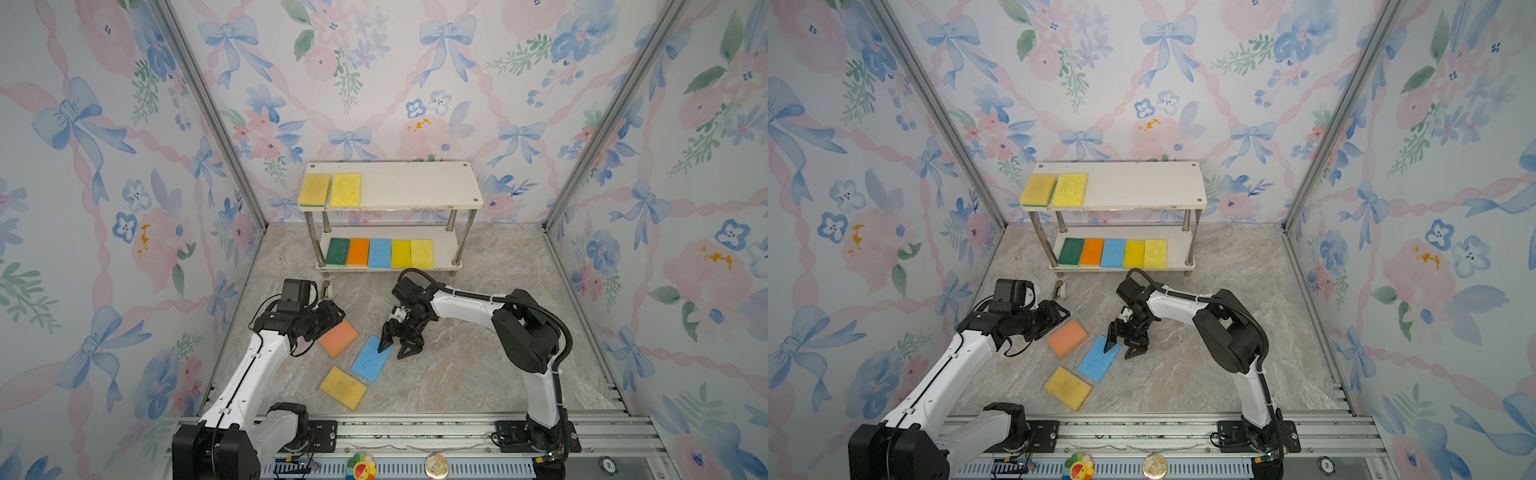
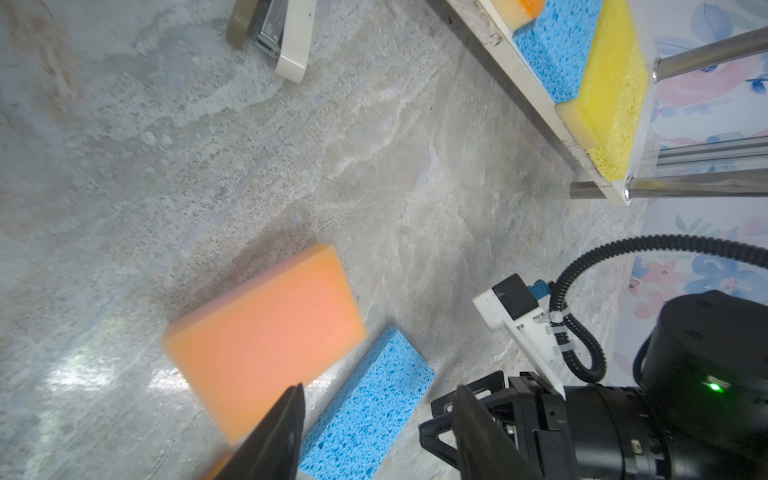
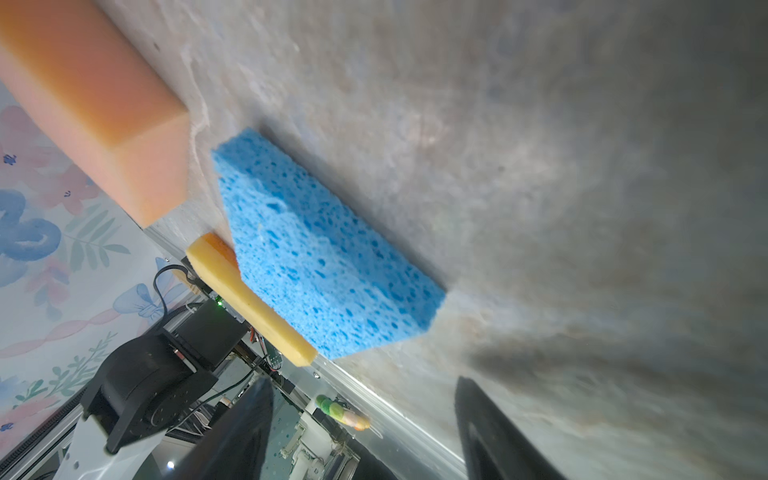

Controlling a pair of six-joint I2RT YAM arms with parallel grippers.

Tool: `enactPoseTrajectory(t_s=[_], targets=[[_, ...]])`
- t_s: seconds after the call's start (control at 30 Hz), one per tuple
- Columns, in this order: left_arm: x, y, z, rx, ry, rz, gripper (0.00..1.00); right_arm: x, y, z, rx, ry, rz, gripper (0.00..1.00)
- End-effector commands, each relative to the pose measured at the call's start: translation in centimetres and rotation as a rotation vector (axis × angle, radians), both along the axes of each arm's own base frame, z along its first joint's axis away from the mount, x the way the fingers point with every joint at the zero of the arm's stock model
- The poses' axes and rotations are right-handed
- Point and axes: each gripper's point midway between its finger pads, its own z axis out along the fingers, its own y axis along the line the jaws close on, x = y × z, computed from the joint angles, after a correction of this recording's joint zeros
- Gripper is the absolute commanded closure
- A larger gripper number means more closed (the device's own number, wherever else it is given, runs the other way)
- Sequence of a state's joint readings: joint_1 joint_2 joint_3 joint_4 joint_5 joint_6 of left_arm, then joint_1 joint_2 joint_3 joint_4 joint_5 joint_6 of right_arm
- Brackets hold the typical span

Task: Place and organize the cleaning sponges onto the shelf
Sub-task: 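Grasp the blue cellulose sponge with the right gripper and lift it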

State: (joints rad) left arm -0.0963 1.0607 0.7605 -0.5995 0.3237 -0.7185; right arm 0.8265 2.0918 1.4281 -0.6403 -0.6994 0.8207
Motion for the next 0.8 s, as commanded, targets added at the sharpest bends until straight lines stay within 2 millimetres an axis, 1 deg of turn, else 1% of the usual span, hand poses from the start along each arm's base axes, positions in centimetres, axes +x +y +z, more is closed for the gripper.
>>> enactPoseTrajectory(t_s=[0.0,0.17,0.23,0.37,0.4,0.5,0.6,0.67,0.77], targets=[[0.1,0.0,0.6,-0.005,-0.022,-0.007,0.41,1.0,0.2,-1.1,-0.026,0.012,-0.064,0.34],[-0.2,0.2,0.7,-0.002,-0.031,0.005,0.39,2.6,-0.5,-2.5,-0.060,0.006,-0.150,0.41],[-0.3,0.3,0.7,0.000,-0.033,0.006,0.38,3.4,-0.4,-2.9,-0.065,-0.001,-0.181,0.45],[-0.2,0.3,0.8,-0.001,-0.037,0.010,0.37,3.6,0.3,-3.2,-0.071,-0.002,-0.171,0.50],[-0.1,0.3,0.9,-0.001,-0.039,0.009,0.37,3.7,0.4,-3.3,-0.072,-0.002,-0.169,0.53],[-0.1,0.4,0.9,0.001,-0.038,0.009,0.37,3.8,-0.2,-3.4,-0.097,-0.008,-0.162,0.66],[-0.1,0.4,0.7,-0.001,-0.033,0.009,0.37,4.4,-0.9,-3.1,-0.117,-0.025,-0.151,0.80],[0.0,0.4,0.7,0.000,-0.031,0.005,0.37,4.7,-1.3,-2.7,-0.122,-0.041,-0.137,0.88],[0.1,0.3,0.7,-0.003,-0.031,-0.004,0.37,5.5,-1.9,-1.6,-0.116,-0.082,-0.114,0.99]])
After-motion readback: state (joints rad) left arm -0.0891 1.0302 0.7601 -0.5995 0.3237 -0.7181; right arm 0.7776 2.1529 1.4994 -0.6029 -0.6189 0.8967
